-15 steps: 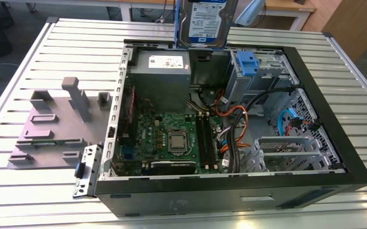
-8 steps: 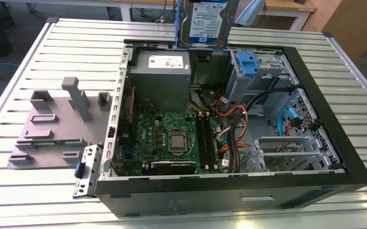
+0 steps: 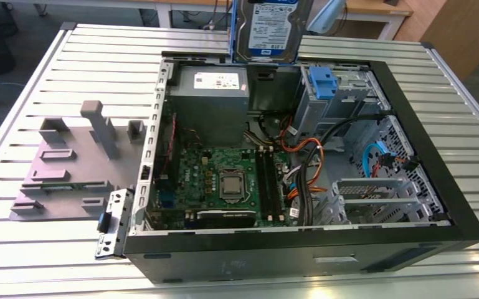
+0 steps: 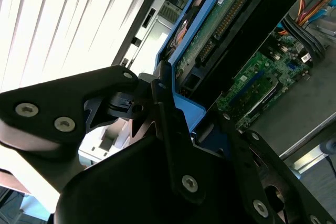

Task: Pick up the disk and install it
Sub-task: 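Pick up the disk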

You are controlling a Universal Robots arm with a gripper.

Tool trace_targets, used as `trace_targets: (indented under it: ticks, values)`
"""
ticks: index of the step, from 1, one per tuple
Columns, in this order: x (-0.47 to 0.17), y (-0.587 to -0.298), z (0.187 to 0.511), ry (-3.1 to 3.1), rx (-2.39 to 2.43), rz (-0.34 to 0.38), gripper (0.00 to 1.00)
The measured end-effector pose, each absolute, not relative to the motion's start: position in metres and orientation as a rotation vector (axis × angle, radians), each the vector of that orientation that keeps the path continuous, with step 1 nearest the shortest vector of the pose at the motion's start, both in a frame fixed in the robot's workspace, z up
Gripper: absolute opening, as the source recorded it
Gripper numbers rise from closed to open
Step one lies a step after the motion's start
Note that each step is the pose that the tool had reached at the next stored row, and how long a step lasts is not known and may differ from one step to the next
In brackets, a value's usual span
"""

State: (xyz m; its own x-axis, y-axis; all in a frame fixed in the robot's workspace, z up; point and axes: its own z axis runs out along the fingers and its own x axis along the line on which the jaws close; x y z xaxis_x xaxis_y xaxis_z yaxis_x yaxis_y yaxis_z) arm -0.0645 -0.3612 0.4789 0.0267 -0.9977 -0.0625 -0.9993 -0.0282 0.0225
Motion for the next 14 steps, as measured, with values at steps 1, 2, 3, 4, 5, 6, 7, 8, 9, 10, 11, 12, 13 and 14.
trace_targets:
  ticks: [1, 2, 3, 4, 5, 6, 7, 8, 9, 10, 11, 12, 13, 14]
  values:
    - [-0.0643, -0.3612, 0.4789, 2.171, -2.231, 0.094, 0.37]
    - [-0.0641, -0.3612, 0.4789, 2.171, -2.231, 0.094, 0.37]
    - [-0.0638, -0.3612, 0.4789, 2.171, -2.231, 0.094, 0.37]
    - [-0.0636, -0.3612, 0.4789, 2.171, -2.231, 0.094, 0.37]
    - [-0.0634, -0.3612, 0.4789, 2.171, -2.231, 0.094, 0.37]
    - [-0.0631, -0.3612, 0.4789, 2.171, -2.231, 0.094, 0.37]
    - [-0.0629, -0.3612, 0.4789, 2.171, -2.231, 0.094, 0.37]
    - [-0.0627, -0.3612, 0.4789, 2.171, -2.231, 0.094, 0.37]
    - [-0.0625, -0.3612, 0.4789, 2.171, -2.231, 0.094, 0.37]
    - [-0.0623, -0.3612, 0.4789, 2.17, -2.231, 0.094, 0.37]
    - [-0.0621, -0.3612, 0.4789, 2.171, -2.231, 0.094, 0.37]
    - [-0.0618, -0.3612, 0.4789, 2.171, -2.231, 0.094, 0.37]
    - [-0.0616, -0.3612, 0.4789, 2.17, -2.231, 0.094, 0.37]
    - [-0.0614, -0.3612, 0.4789, 2.171, -2.231, 0.094, 0.37]
